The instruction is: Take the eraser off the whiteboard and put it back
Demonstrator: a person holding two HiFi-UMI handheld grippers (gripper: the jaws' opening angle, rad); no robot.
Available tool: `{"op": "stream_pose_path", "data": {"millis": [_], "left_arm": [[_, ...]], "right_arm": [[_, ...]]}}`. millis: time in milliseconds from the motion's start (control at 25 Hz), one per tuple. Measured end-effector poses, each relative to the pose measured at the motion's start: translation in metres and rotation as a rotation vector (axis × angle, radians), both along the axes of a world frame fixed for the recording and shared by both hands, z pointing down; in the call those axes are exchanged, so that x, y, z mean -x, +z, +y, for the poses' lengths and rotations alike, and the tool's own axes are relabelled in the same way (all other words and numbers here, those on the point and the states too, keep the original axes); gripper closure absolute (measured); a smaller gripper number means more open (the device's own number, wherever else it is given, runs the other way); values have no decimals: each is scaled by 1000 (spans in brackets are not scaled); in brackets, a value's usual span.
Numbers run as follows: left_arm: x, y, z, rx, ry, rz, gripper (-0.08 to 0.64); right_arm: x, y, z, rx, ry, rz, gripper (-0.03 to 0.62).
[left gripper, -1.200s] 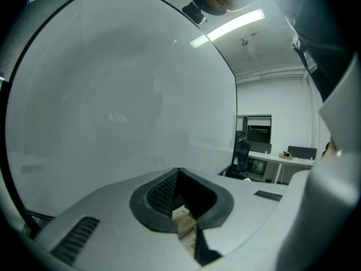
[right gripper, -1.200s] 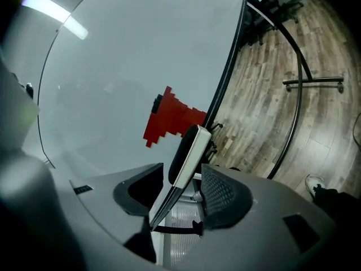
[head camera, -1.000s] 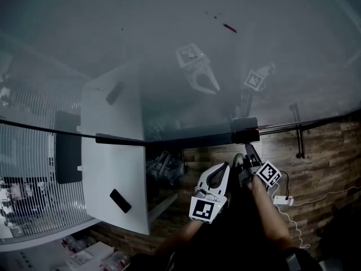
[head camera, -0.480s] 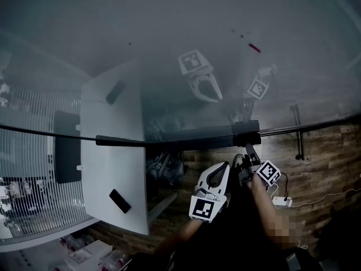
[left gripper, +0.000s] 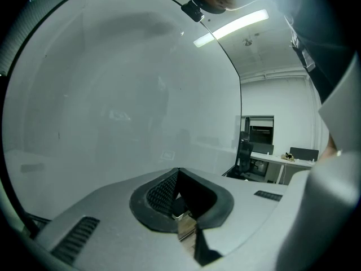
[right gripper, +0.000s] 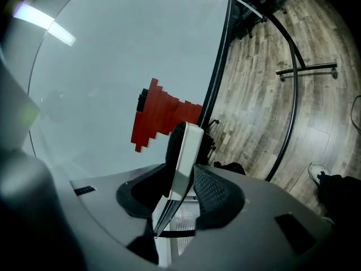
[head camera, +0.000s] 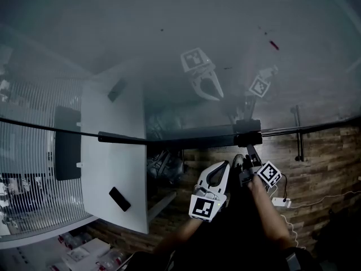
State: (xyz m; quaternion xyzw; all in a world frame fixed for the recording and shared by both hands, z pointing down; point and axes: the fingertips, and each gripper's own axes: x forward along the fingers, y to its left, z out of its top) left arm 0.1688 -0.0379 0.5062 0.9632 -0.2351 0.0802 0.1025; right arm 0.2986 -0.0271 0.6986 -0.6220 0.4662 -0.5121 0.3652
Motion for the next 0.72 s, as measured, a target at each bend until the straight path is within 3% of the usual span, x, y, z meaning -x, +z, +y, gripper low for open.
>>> {"op": "stream_pose_path", "data": {"millis": [320, 720], "left_arm": [[7, 0, 3, 9, -7, 10, 554], [19, -7, 10, -19, -5, 20, 554]], "right_arm": [[1, -4, 5, -6, 15, -15, 443], [2, -20, 13, -6, 8, 58, 451]]}}
